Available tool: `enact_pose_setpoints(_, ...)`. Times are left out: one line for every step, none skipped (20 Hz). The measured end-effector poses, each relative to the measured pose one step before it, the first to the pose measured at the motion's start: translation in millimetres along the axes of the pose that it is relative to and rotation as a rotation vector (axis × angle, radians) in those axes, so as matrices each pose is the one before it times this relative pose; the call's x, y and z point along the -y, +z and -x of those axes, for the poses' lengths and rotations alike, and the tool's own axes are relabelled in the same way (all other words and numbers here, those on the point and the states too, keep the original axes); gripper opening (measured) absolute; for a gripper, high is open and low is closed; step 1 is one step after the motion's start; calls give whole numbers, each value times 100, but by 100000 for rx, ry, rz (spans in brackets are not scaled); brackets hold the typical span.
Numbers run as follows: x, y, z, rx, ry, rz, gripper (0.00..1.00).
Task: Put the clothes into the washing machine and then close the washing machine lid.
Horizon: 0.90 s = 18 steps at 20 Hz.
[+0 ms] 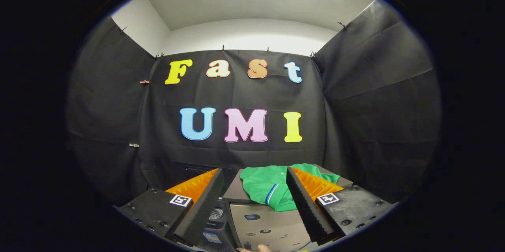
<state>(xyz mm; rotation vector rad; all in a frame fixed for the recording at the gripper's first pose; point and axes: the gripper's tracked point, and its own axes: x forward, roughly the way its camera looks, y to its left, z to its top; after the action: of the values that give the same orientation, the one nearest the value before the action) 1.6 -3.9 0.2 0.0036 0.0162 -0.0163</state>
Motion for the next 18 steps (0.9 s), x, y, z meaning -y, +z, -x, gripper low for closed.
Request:
enact_pose_setpoints(121,-4,-11,-142,-159,50,99)
enact_pose_setpoints(74,-34,-117,-148,-239,221,99)
enact_pose_setpoints(79,-101,-50,-182,-151,299,99)
enact_pose_setpoints(57,-105,-131,-228,-87,197,99)
enact_pose_setpoints(11,-19,-11,-153,60,41,99)
enact_pose_setpoints(112,-19,-140,-135,-166,-40,99)
enact_pose_setpoints(251,-9,-488,-145,-113,-27,99)
enact_pose_setpoints(281,192,-754,-125,-161,174,99)
enact_pose_setpoints(242,155,-861,-87,-12,596,99)
enact_pose_setpoints(157,168,-850,-242,234,756,99)
enact_pose_setpoints(205,228,-920,-300,117,726,99)
enact_pose_setpoints(201,215,-985,-344,139,819,99)
enact_pose_setpoints(320,94,-1151,-440,-137,976,99)
enact_pose_setpoints(370,138,-1348,-647,-269,752,99)
enact_pose_setpoints(391,-84,-1320,-1066,-71,102,98)
enact_pose_setpoints(398,-140,-1423,-1468,-52,-73,98)
enact_pose_setpoints(518,-302,-1497,-1969,-354,214,98)
enact_pose_setpoints(539,-352,-1665,-2223,-656,353,98)
